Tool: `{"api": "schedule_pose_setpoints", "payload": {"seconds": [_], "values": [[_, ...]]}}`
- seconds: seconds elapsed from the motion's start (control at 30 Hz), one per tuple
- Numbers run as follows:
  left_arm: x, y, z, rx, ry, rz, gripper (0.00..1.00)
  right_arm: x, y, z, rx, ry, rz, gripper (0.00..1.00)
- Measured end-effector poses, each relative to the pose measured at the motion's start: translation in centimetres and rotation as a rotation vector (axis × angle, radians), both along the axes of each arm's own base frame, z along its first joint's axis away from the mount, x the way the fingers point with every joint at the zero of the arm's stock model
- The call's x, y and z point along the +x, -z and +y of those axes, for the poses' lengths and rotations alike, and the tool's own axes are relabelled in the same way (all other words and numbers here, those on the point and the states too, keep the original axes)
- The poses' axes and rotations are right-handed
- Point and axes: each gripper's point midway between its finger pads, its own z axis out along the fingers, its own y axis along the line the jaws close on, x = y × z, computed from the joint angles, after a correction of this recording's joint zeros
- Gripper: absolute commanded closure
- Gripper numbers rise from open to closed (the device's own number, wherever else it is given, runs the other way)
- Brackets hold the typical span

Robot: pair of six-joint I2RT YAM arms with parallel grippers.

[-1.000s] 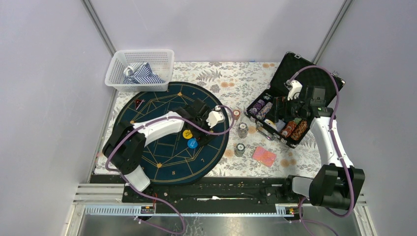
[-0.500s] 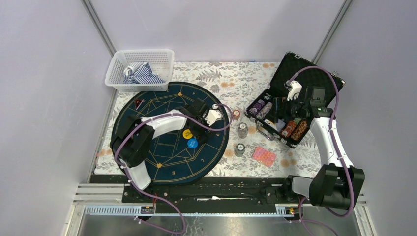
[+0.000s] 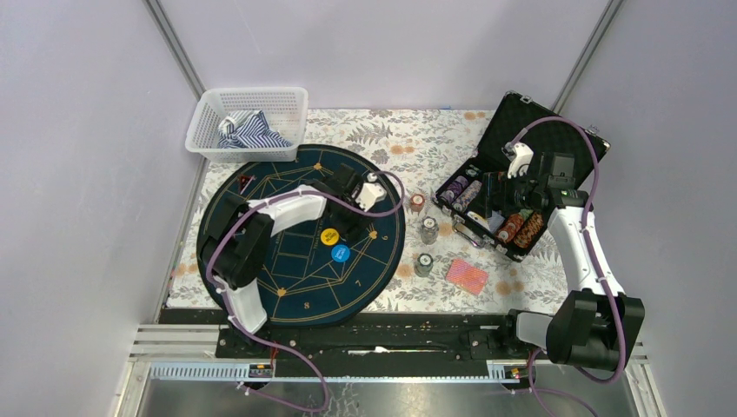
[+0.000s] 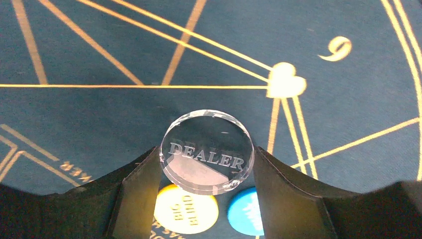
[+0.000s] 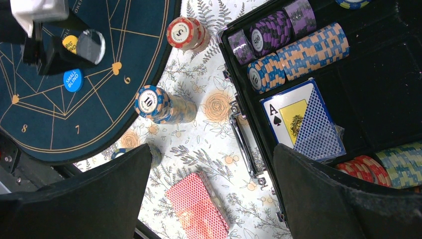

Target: Distribute texas hold em gaming equipment

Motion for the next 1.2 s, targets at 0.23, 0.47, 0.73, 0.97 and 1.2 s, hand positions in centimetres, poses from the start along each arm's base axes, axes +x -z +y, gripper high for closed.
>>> {"api": "schedule_pose_setpoints", "payload": {"seconds": [0.23,0.47,0.73,0.97,1.2], "values": [[6.2,-2.4,2.3,-0.020,-0.132,-0.077,0.42,0.0,0.0,0.0,0.000,-0.001,0.001,0.00],[14.7,-7.5,4.0,-0.090,-0.257,-0.219,0.44,0.0,0.1,0.0,0.000,-0.001,0.003,0.00],[19.0,-7.7,4.5,-0.109,-0.308,-0.248,0.44,0.0,0.2,0.0,-0.001,-0.003,0.005,0.00],[19.8,-4.5,3.7,-0.096,-0.314,-0.195,0.43,0.0,0.2,0.0,-0.002,-0.003,0.005,0.00],[19.7,-2.8,3.8,-0.090,-0.321,-0.154,0.43,0.0,0.2,0.0,-0.002,-0.003,0.005,0.00]]}}
